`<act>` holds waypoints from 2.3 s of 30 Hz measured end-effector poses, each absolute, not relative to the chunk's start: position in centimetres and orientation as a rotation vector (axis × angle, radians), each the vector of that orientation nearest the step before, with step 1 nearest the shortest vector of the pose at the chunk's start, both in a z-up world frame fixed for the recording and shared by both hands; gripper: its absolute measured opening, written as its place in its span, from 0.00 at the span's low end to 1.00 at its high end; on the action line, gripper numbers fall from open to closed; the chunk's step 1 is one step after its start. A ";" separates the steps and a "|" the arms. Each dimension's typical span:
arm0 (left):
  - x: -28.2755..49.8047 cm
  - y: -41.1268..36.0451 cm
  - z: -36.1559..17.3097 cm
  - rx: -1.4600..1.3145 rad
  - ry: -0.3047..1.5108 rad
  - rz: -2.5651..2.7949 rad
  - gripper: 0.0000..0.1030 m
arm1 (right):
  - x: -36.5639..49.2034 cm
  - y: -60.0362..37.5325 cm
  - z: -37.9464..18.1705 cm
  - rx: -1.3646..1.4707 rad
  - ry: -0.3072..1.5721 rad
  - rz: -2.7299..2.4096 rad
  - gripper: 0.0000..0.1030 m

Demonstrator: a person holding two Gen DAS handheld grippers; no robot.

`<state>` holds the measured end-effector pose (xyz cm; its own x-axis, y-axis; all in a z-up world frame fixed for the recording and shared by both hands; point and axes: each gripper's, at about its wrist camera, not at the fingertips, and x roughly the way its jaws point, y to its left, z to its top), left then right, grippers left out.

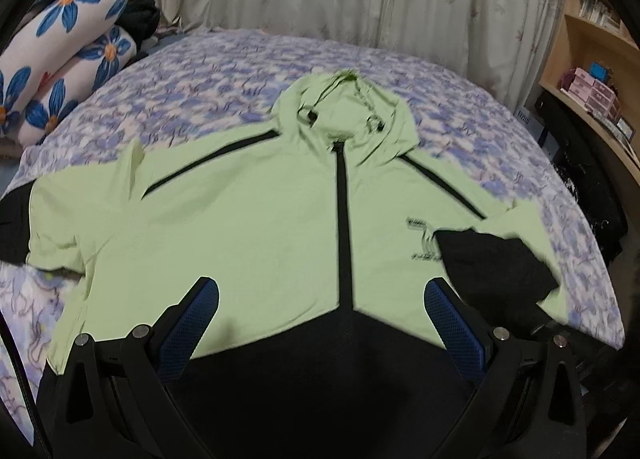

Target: Fold large clothes

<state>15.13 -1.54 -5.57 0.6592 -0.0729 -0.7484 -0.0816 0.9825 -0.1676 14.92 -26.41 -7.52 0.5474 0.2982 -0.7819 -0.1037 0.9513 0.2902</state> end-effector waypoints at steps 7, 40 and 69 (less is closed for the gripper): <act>14.6 -2.1 -7.4 -0.207 0.895 -0.059 0.99 | 11.5 -25.5 -9.0 0.209 0.964 0.252 0.38; 19.1 -20.9 -9.0 0.124 0.978 -0.380 0.12 | 3.7 -35.9 -8.2 0.370 0.906 -0.018 0.48; 24.5 6.7 -11.7 -0.346 1.053 -0.098 0.73 | 9.0 -31.1 -5.4 0.275 0.899 0.103 0.50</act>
<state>24.48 6.68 -11.68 0.4963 -0.2430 -0.8334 -0.0855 0.9417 -0.3254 8.99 -31.05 -5.39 0.6204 0.2031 -0.7575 0.0265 0.9599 0.2791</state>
